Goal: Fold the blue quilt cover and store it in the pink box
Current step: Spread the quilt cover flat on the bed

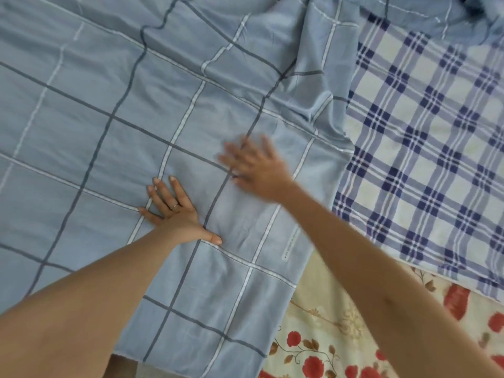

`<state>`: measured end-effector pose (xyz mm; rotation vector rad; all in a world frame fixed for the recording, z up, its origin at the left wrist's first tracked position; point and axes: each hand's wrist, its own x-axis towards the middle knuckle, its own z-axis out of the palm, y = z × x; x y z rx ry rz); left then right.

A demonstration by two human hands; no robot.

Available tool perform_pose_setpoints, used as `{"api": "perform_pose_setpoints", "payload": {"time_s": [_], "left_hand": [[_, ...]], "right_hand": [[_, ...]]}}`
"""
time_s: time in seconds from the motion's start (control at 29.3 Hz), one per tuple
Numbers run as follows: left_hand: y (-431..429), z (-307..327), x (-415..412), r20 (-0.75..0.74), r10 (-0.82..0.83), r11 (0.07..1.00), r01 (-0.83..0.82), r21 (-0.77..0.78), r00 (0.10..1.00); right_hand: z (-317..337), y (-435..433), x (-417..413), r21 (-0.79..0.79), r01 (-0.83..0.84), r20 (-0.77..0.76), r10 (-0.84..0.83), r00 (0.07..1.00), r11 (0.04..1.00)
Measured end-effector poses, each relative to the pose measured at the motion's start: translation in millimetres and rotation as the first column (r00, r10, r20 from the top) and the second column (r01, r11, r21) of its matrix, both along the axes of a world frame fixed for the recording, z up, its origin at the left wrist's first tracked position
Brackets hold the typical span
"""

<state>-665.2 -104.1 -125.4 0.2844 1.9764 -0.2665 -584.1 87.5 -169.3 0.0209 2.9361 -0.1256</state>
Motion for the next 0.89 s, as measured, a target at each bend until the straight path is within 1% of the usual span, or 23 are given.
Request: {"api": "perform_pose_setpoints", "payload": {"time_s": [0.03,0.07,0.1,0.17,0.21,0.24,0.27,0.31,0.34,0.38,0.41,0.44,0.48,0.51,0.55,0.58,0.62,0.65,0.72,0.79,0.82,0.85,0.89], "left_hand": [[0,-1,0,-0.001,-0.005,1.000,0.005,0.002,1.000],[-1,-3,-1,-0.002,-0.007,1.000,0.007,0.004,1.000],[-1,-4,-1,-0.002,-0.008,1.000,0.008,0.007,1.000],[-1,-4,-1,0.006,-0.008,1.000,0.008,0.014,1.000],[-2,-2,-2,0.010,-0.007,1.000,0.007,0.014,1.000],[-3,-1,-1,0.015,-0.010,1.000,0.010,0.015,1.000],[-3,0,0,0.021,-0.016,1.000,0.015,0.016,1.000],[-3,0,-1,0.025,-0.014,1.000,0.014,0.014,1.000],[-4,1,-2,0.026,-0.010,1.000,0.009,0.016,1.000],[-3,1,-2,0.027,-0.011,1.000,0.010,0.022,1.000],[-3,0,-2,0.028,-0.007,1.000,0.006,0.030,1.000],[-3,0,-3,0.028,-0.004,0.999,0.003,0.041,1.000],[-2,-1,-2,0.028,-0.010,0.999,0.009,0.052,1.000],[-4,-3,-3,0.026,-0.011,0.998,0.009,0.062,1.000],[-6,-5,-5,0.022,-0.012,0.997,0.010,0.075,1.000],[-6,-6,-6,0.020,-0.019,0.996,0.017,0.086,1.000],[-8,-8,-7,0.018,-0.021,0.996,0.019,0.091,1.000],[-9,-9,-8,0.021,-0.014,0.996,0.012,0.090,1.000],[-10,-8,-7,0.035,-0.005,0.996,0.001,0.088,0.999],[-14,-7,-7,0.037,-0.014,0.997,0.010,0.082,0.999],[-15,-7,-8,0.040,-0.011,0.997,0.008,0.078,0.999],[-14,-5,-9,0.043,-0.003,0.997,0.000,0.076,0.999],[-14,-4,-9,0.042,0.003,0.997,-0.006,0.076,0.999]], "right_hand": [[-1,29,0,0.033,0.123,0.100,-0.125,0.987,0.992],[-1,60,0,0.057,0.293,0.165,-0.299,0.940,0.954],[2,88,-1,0.090,0.463,0.207,-0.471,0.858,0.882],[14,120,-6,0.152,0.687,0.256,-0.699,0.667,0.711],[17,119,-15,0.147,0.766,0.258,-0.772,0.581,0.625],[18,109,-24,0.156,0.811,0.221,-0.820,0.528,0.564],[21,90,-33,0.179,0.805,0.132,-0.825,0.550,0.565],[21,67,-44,0.189,0.747,-0.002,-0.760,0.649,0.638],[22,40,-54,0.177,0.626,-0.108,-0.617,0.780,0.760],[21,11,-61,0.176,0.409,-0.157,-0.385,0.909,0.895],[20,-19,-64,0.192,0.111,-0.134,-0.086,0.987,0.975],[14,-40,-64,0.170,-0.104,-0.069,0.117,0.991,0.980],[10,-45,-62,0.112,-0.192,0.013,0.192,0.981,0.975],[6,-38,-66,0.082,-0.202,0.056,0.198,0.979,0.976],[-2,-19,-69,0.098,-0.137,0.061,0.132,0.989,0.986],[-7,8,-69,0.114,-0.016,0.064,0.009,0.998,0.993],[-9,38,-67,0.103,0.139,0.113,-0.151,0.982,0.985],[-8,71,-62,0.103,0.324,0.157,-0.337,0.928,0.940],[8,129,-43,0.164,0.611,0.226,-0.632,0.741,0.774],[22,157,-27,0.194,0.789,0.286,-0.803,0.523,0.583],[29,158,-22,0.203,0.838,0.286,-0.849,0.444,0.507],[34,150,-18,0.206,0.862,0.252,-0.876,0.411,0.464],[36,136,-16,0.197,0.861,0.192,-0.879,0.435,0.469]]}}
